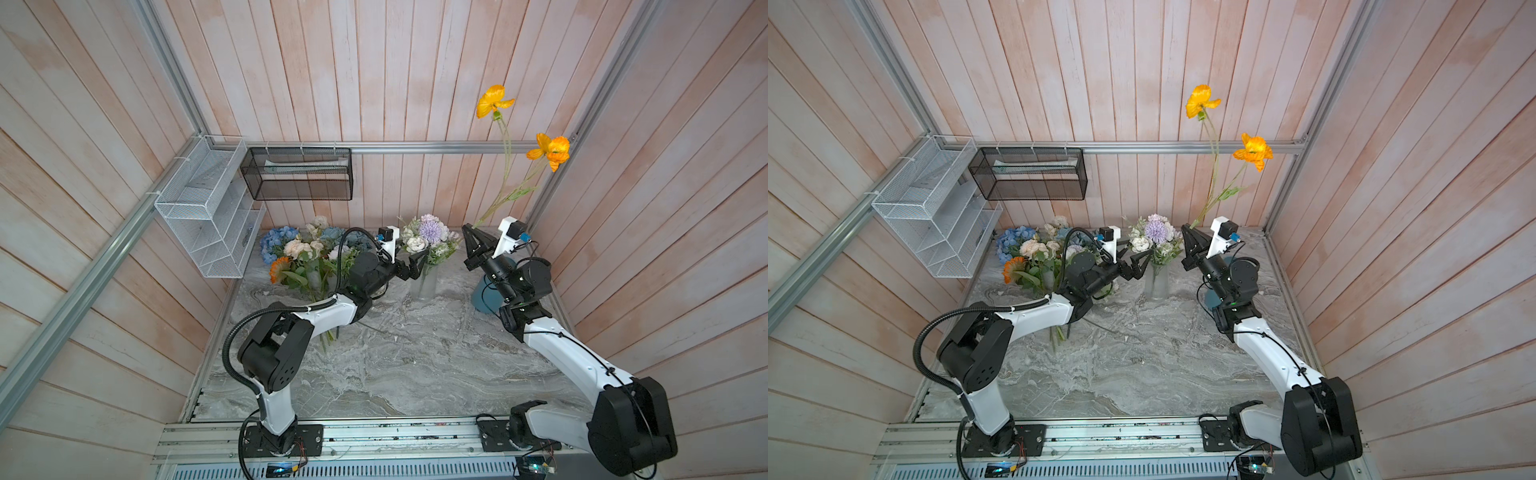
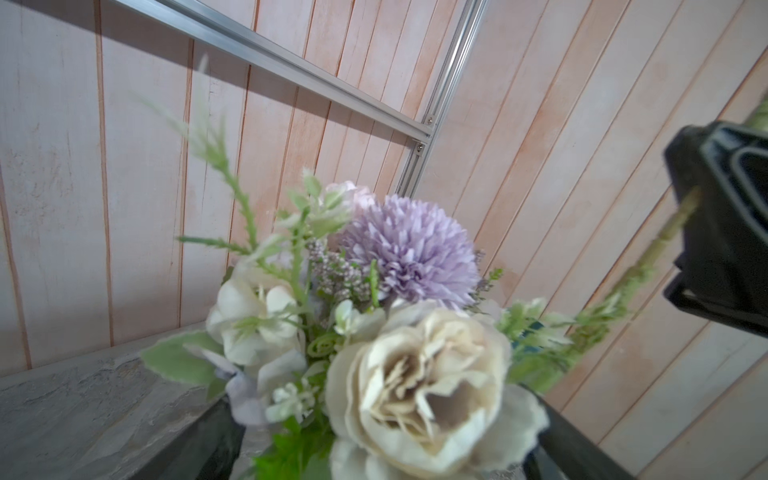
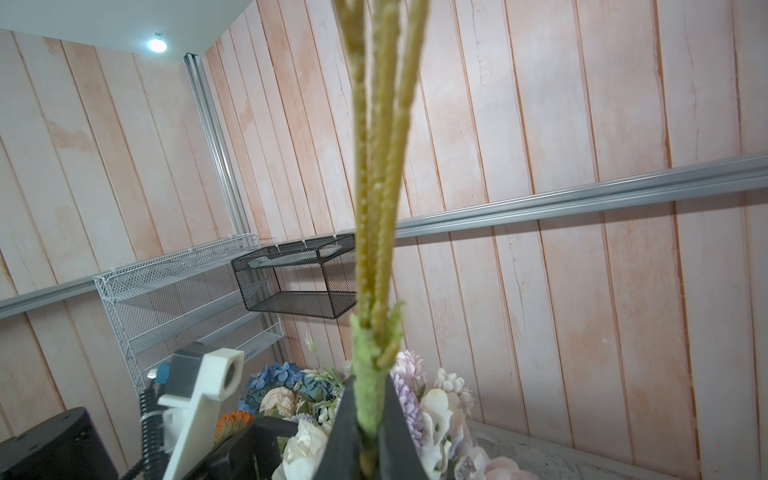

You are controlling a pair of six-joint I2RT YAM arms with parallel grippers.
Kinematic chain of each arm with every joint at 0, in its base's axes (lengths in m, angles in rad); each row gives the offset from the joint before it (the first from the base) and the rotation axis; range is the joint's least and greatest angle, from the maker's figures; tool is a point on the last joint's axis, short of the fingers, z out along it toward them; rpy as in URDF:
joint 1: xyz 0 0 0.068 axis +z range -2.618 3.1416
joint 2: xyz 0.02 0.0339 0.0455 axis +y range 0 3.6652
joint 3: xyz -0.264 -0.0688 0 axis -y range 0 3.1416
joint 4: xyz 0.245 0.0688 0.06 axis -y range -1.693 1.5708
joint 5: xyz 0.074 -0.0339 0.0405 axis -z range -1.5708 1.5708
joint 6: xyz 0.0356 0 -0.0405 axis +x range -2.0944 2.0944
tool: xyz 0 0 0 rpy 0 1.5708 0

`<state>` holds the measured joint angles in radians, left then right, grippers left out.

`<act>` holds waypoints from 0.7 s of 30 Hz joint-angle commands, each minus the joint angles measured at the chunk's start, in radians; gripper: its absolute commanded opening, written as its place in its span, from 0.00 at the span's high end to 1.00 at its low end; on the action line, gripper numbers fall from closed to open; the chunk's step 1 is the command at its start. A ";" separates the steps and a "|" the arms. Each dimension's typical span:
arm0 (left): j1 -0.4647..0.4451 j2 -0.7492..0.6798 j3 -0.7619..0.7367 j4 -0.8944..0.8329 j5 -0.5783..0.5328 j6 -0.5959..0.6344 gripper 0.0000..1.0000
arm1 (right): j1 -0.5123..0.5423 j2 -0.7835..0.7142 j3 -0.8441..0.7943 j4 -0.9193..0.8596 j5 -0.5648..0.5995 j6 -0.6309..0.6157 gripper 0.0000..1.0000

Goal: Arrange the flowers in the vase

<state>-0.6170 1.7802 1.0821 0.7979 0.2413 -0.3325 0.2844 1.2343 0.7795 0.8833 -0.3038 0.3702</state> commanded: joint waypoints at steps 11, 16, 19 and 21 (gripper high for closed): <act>0.000 0.031 0.037 -0.132 0.105 0.103 0.00 | -0.005 0.011 -0.002 0.026 0.027 -0.027 1.00; 0.001 0.092 0.106 -0.116 0.109 0.090 0.00 | -0.005 0.019 0.003 0.029 0.013 -0.021 1.00; 0.001 0.134 0.153 -0.104 0.103 0.076 0.00 | -0.005 0.021 0.003 0.032 0.006 -0.014 1.00; 0.002 0.163 0.182 -0.094 0.077 0.069 0.00 | -0.005 0.021 0.003 0.033 0.001 -0.010 1.00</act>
<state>-0.6170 1.9068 1.2186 0.6788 0.3325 -0.2626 0.2844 1.2476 0.7795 0.8833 -0.2893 0.3595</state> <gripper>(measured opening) 0.998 0.067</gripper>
